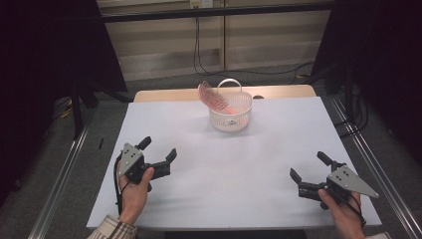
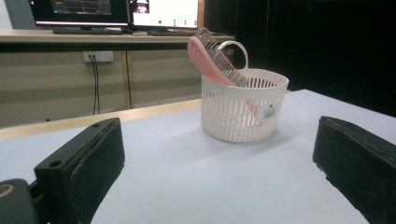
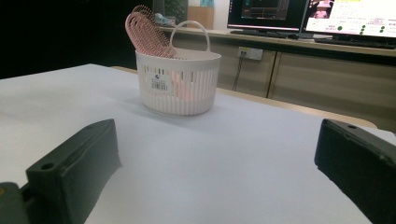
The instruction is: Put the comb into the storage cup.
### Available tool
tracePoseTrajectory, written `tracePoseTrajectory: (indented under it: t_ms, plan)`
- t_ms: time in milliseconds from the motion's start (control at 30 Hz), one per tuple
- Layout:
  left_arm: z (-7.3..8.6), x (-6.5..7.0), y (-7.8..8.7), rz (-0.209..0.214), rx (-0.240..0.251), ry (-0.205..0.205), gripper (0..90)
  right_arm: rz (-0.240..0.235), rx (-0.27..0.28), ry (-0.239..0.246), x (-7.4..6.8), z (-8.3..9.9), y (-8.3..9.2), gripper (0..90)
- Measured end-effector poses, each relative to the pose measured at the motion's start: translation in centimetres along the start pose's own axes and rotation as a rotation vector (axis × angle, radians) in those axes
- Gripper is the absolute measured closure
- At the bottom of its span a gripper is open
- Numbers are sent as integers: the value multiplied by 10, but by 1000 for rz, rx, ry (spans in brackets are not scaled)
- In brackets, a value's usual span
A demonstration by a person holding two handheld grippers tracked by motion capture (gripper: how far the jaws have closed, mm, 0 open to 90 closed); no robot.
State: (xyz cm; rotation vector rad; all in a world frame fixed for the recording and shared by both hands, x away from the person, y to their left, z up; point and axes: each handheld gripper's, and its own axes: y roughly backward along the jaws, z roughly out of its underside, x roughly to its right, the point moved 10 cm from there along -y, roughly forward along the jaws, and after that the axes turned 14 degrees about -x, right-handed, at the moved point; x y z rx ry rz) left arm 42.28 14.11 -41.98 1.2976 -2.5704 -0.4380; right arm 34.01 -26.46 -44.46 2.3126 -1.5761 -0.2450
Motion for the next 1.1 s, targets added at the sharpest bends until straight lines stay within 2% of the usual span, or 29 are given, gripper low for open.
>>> tracePoseTrajectory:
  t_ms: [267,333,500,567,633,667,767,833,900,1000,1100]
  plan:
    - [17,-1,16,-22,-22,-32,22,8,4,3,-1,0,4,0]
    - [21,0,20,-24,-19,-19,22,8,8,3,-1,0,5,0]
    - [27,-6,33,-75,-21,-17,22,14,7,0,-1,1,6,0]
    - [30,-4,35,-58,-26,-10,22,17,6,1,0,1,7,0]
    - [34,-4,39,-75,-33,-24,22,20,8,-5,0,1,8,0]
    - [37,-2,40,-63,-42,-26,22,21,10,-6,0,1,9,0]
    - [45,2,42,-61,-78,-31,23,29,17,-10,2,1,10,0]
    - [45,6,43,-48,-71,-41,22,32,19,-8,2,0,11,0]
    - [41,6,45,-55,-48,-46,25,37,22,-5,3,0,10,0]
    - [40,3,45,-54,-42,-17,25,44,27,-3,4,-1,10,0]
    - [39,4,44,-42,-33,-10,25,43,26,-10,4,0,8,0]
